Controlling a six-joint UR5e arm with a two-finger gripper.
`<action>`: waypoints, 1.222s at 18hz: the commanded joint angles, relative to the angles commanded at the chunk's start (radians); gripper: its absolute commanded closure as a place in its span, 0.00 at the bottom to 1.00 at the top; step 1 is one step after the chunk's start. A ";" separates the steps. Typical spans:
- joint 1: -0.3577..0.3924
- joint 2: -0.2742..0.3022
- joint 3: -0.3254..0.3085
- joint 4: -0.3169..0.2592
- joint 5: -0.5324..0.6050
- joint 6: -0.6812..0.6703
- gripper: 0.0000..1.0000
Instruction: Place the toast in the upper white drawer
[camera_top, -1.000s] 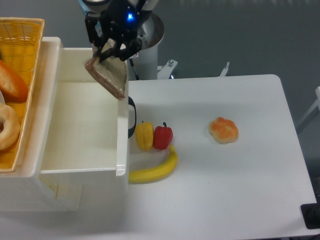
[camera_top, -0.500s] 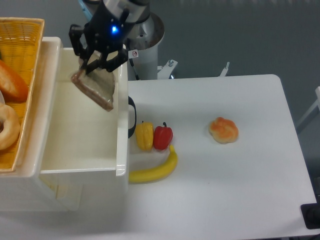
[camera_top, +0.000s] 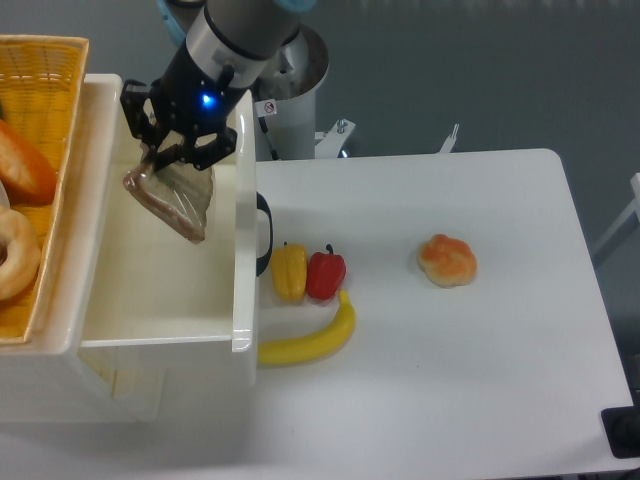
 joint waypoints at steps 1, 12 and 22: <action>-0.002 -0.002 -0.002 0.002 0.000 0.002 0.88; 0.000 -0.009 -0.002 0.005 0.023 0.061 0.24; 0.104 0.021 0.006 0.032 0.064 0.106 0.08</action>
